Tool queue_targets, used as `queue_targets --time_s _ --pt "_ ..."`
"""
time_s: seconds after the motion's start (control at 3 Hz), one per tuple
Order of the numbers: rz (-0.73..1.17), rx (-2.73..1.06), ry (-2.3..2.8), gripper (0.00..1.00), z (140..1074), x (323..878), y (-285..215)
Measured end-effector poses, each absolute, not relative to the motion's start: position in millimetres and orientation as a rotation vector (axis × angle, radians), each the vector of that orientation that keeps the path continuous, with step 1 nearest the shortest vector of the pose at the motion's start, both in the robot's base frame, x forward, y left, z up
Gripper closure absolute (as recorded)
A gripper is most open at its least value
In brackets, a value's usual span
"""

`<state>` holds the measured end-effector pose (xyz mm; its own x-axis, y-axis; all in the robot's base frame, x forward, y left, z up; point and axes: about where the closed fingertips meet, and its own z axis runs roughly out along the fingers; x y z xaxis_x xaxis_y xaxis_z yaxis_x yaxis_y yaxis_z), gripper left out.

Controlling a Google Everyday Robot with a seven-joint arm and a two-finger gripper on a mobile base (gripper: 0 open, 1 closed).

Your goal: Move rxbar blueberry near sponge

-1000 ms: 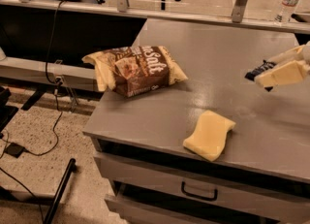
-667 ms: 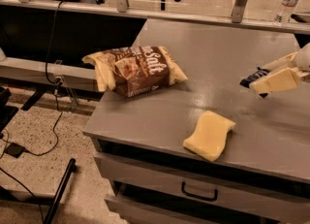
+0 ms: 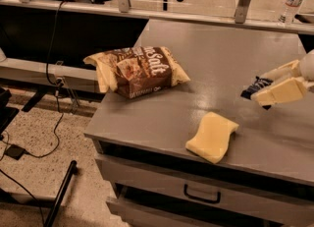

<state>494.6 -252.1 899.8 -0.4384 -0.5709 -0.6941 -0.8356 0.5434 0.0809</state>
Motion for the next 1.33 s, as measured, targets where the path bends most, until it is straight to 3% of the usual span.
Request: queue_targets --time_s 0.67,1.33 --pt "0.699 -1.276 2.01 1.0 913 411 -205" --pt "0.606 -1.341 1.965 1.0 915 404 -195"
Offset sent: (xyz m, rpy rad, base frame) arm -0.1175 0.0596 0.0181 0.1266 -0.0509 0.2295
